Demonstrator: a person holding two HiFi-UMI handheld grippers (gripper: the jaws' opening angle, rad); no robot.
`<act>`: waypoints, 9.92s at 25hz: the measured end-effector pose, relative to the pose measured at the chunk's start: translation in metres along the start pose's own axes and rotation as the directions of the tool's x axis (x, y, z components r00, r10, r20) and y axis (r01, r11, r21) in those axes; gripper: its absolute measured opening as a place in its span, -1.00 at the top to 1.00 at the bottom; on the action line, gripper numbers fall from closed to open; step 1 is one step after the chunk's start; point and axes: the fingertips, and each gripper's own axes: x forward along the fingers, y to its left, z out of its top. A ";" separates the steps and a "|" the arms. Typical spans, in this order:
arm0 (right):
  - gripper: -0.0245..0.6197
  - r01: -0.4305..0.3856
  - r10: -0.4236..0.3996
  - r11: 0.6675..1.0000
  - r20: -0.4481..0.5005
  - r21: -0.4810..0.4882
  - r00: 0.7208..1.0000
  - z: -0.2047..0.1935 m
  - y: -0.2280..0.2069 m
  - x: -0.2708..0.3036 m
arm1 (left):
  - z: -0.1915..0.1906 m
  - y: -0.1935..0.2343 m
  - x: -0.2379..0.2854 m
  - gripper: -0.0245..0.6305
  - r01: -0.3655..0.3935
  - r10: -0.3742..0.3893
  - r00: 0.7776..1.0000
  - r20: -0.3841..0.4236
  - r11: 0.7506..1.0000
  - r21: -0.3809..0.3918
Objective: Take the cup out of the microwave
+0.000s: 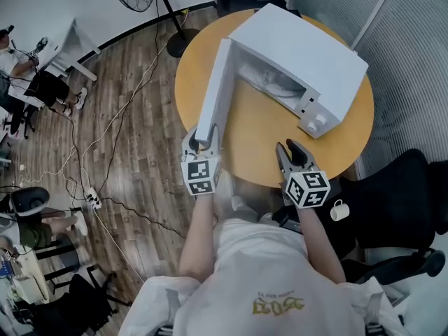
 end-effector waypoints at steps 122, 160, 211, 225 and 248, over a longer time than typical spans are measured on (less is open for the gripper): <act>0.79 -0.003 -0.004 0.995 -0.067 -0.097 0.998 0.019 -0.096 0.282 | 0.012 0.088 0.006 0.39 0.122 -0.119 0.983 0.139 0.992 -0.013; 0.82 -0.067 0.060 0.973 -0.037 -0.222 0.998 0.026 -0.058 0.241 | 0.003 0.091 0.004 0.38 0.109 -0.114 0.988 0.107 0.993 0.049; 0.82 -0.316 0.295 0.914 -0.117 -0.254 0.948 -0.010 0.036 0.170 | 0.003 0.092 0.001 0.39 0.129 -0.131 0.984 0.122 0.991 0.028; 0.81 -0.412 0.370 0.877 -0.199 -0.248 0.908 -0.055 0.049 0.167 | 0.001 0.088 0.001 0.39 0.124 -0.126 0.985 0.116 0.992 0.027; 0.80 -0.548 0.482 0.807 -0.288 -0.222 0.827 -0.099 0.080 0.165 | 0.002 0.085 0.002 0.39 0.116 -0.118 0.984 0.130 0.993 0.025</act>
